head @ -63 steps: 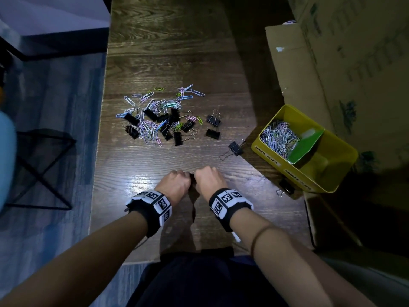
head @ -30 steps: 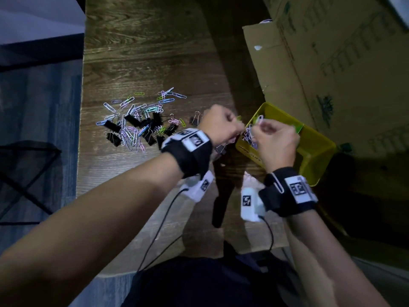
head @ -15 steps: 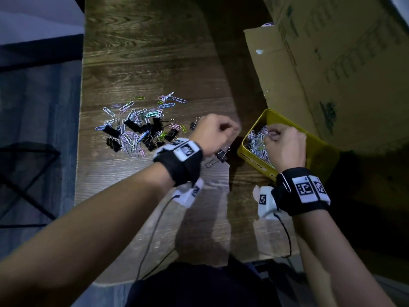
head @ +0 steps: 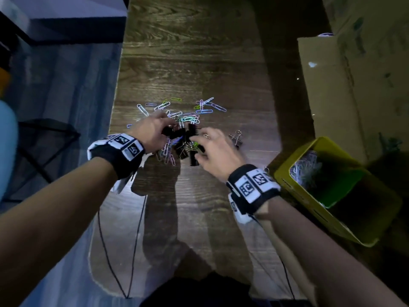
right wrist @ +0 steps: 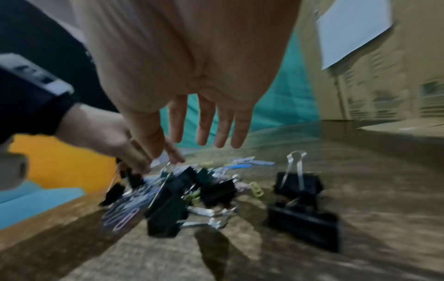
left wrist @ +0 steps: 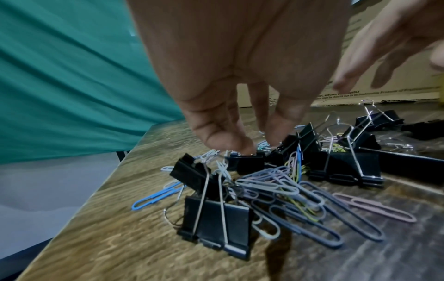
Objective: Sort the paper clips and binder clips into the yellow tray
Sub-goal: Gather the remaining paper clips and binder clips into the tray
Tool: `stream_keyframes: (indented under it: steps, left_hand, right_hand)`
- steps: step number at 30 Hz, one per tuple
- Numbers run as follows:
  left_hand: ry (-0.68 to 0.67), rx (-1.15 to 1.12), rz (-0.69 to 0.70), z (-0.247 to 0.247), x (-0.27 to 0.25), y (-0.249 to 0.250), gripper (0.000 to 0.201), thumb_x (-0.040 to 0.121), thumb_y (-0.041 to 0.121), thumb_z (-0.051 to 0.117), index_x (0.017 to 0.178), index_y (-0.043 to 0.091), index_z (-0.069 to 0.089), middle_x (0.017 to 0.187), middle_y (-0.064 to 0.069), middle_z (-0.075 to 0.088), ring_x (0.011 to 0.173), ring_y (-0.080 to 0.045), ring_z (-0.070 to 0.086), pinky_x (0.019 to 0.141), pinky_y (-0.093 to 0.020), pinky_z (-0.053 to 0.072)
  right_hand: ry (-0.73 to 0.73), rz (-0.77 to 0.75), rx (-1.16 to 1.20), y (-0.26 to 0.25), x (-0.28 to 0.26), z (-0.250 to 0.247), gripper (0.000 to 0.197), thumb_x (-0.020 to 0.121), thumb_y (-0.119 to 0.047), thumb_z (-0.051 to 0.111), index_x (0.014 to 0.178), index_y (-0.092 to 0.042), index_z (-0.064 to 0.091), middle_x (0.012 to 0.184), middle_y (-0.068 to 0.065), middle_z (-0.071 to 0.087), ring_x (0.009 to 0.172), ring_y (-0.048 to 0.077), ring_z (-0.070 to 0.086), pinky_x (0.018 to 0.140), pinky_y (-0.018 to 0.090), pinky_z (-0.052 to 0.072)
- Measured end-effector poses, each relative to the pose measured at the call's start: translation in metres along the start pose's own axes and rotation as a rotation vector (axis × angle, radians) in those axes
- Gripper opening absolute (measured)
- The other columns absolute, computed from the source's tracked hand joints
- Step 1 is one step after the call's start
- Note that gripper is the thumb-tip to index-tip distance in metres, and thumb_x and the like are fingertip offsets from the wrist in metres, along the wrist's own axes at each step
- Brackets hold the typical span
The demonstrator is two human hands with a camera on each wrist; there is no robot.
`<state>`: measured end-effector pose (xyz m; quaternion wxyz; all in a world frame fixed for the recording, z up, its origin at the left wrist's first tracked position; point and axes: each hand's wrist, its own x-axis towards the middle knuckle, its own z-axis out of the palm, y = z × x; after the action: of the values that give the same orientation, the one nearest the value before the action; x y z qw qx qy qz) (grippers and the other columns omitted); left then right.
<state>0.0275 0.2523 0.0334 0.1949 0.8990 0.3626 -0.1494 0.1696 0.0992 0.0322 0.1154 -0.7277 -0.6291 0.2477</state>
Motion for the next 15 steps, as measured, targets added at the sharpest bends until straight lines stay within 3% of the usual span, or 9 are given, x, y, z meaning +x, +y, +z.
stream_keyframes:
  steps: [2, 5, 10, 15]
  left_hand:
    - [-0.052, 0.066, -0.015, 0.001, 0.003, -0.003, 0.053, 0.081, 0.026, 0.062, 0.132, 0.033, 0.045, 0.133, -0.003, 0.042, 0.110, -0.029, 0.055, 0.080, -0.039, 0.048]
    - [-0.081, 0.070, -0.038, 0.007, 0.008, -0.006, 0.050, 0.082, 0.044, 0.061, 0.129, 0.033, 0.047, 0.130, -0.003, 0.042, 0.105, -0.031, 0.058, 0.081, -0.041, 0.049]
    - [-0.066, 0.014, -0.058, 0.016, 0.016, -0.008, 0.042, 0.080, 0.042, 0.064, 0.119, 0.031, 0.057, 0.123, -0.005, 0.043, 0.100, -0.031, 0.059, 0.082, -0.038, 0.048]
    - [-0.053, -0.181, -0.066, 0.018, 0.023, -0.014, 0.037, 0.067, 0.031, 0.079, 0.100, 0.024, 0.064, 0.112, -0.004, 0.043, 0.096, -0.027, 0.056, 0.085, -0.043, 0.050]
  right_hand:
    - [-0.053, 0.043, -0.067, -0.009, 0.016, 0.012, 0.051, 0.089, -0.033, 0.057, 0.138, -0.022, 0.044, 0.140, 0.006, 0.040, 0.131, 0.027, 0.032, 0.105, 0.045, 0.031]
    - [-0.006, 0.123, -0.109, -0.016, 0.031, 0.026, 0.043, 0.090, -0.040, 0.053, 0.129, -0.023, 0.051, 0.131, 0.005, 0.049, 0.124, 0.026, 0.040, 0.100, 0.041, 0.030]
    - [0.063, 0.141, -0.053, -0.014, 0.038, 0.037, 0.030, 0.089, -0.037, 0.054, 0.115, -0.025, 0.061, 0.112, 0.003, 0.057, 0.111, 0.026, 0.053, 0.095, 0.037, 0.031]
    - [0.044, 0.129, 0.042, -0.017, 0.036, 0.032, 0.021, 0.090, -0.025, 0.055, 0.108, -0.022, 0.065, 0.108, 0.005, 0.053, 0.084, 0.032, 0.060, 0.081, 0.037, 0.047]
